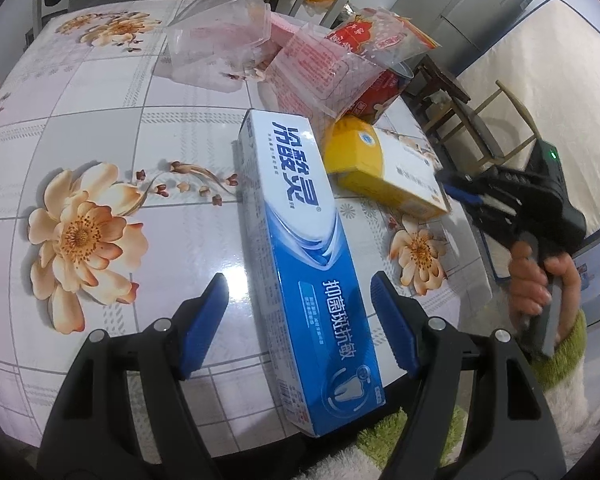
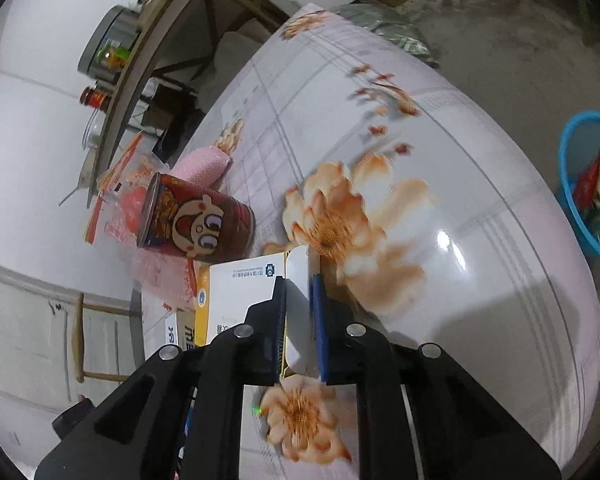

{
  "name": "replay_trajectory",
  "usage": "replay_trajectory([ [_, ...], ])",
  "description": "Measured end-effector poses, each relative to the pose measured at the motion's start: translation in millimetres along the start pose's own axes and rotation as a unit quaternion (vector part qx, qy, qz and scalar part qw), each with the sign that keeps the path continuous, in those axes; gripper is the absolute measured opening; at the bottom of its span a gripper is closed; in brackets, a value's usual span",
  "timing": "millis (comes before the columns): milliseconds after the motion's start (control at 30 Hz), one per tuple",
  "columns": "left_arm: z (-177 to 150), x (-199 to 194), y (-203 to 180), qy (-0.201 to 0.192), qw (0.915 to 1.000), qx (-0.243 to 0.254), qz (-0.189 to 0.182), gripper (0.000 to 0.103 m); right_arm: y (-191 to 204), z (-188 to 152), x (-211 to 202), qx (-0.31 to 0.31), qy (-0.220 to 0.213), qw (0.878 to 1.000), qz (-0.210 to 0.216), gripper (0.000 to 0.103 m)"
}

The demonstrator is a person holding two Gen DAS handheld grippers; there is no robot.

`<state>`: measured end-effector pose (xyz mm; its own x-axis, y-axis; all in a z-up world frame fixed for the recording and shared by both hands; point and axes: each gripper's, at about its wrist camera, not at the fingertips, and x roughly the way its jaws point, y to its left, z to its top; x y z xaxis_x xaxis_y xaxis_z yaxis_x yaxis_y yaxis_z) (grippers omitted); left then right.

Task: Collect trash
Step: 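Grasp the yellow-and-white medicine box with the right gripper and lift it, then grasp and lift the blue toothpaste box with the left gripper while the right gripper holds the medicine box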

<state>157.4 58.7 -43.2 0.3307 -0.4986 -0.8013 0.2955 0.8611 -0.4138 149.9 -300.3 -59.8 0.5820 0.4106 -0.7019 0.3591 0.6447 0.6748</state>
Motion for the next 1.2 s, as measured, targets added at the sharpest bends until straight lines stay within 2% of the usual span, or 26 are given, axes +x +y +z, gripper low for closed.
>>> replay_trajectory([
  [133,0.2,3.1,2.8,0.002,1.0,-0.001,-0.004,0.069,-0.6,-27.2,-16.9,0.002,-0.001,1.0,-0.015,0.014],
  [233,1.4,4.5,4.7,0.004,1.0,-0.001,-0.004,0.069,11.8,-54.9,-27.8,-0.044,0.014,0.999,-0.022,0.018],
  [367,2.7,6.1,6.9,0.009,1.0,0.004,-0.001,0.069,42.0,-91.6,-37.3,-0.16,0.043,0.984,-0.067,0.042],
  [400,3.0,5.6,7.3,0.009,1.0,0.005,0.0,0.069,50.6,-97.5,-41.7,-0.194,0.039,0.977,-0.081,0.044],
  [533,3.2,3.2,7.0,0.006,0.9999,0.008,0.003,0.069,78.0,-97.9,-50.4,-0.298,-0.001,0.948,-0.112,0.065],
  [633,2.1,-0.9,5.1,0.001,0.9999,0.009,0.007,0.069,98.1,-94.7,-35.8,-0.371,0.016,0.922,-0.109,0.078],
  [667,1.4,-2.4,4.8,-0.001,0.9999,0.008,0.009,0.069,107.3,-95.7,-23.7,-0.406,0.024,0.905,-0.125,0.08],
  [767,-1.4,-7.8,4.3,-0.007,0.9999,0.006,0.014,0.069,121.1,-102.0,6.9,-0.479,0.052,0.866,-0.133,0.082],
  [800,-2.3,-8.8,4.2,-0.007,0.9998,0.003,0.015,0.069,121.0,-104.3,17.6,-0.489,0.068,0.859,-0.136,0.082],
  [867,-2.9,-9.4,3.0,-0.007,0.9998,0.0,0.016,0.069,118.6,-105.1,32.3,-0.496,0.09,0.852,-0.139,0.082],
  [933,-3.2,-10.1,0.1,-0.007,0.9998,0.002,0.019,0.069,112.6,-103.4,45.7,-0.486,0.103,0.853,-0.157,0.081],
  [967,-2.7,-9.6,-1.6,-0.007,0.9998,0.004,0.02,0.069,109.3,-101.1,48.2,-0.475,0.104,0.858,-0.163,0.076],
  [1033,-1.2,-7.6,-5.8,-0.005,0.9997,0.009,0.022,0.069,100.8,-94.9,41.9,-0.439,0.094,0.88,-0.158,0.076],
  [1067,0.1,-5.4,-8.2,-0.003,0.9996,0.012,0.024,0.069,94.5,-90.6,35.8,-0.411,0.085,0.894,-0.156,0.076],
  [1200,3.5,4.2,-17.6,0.004,0.9988,0.03,0.039,0.069,64.3,-76.8,16.0,-0.293,0.046,0.938,-0.181,0.076],
])
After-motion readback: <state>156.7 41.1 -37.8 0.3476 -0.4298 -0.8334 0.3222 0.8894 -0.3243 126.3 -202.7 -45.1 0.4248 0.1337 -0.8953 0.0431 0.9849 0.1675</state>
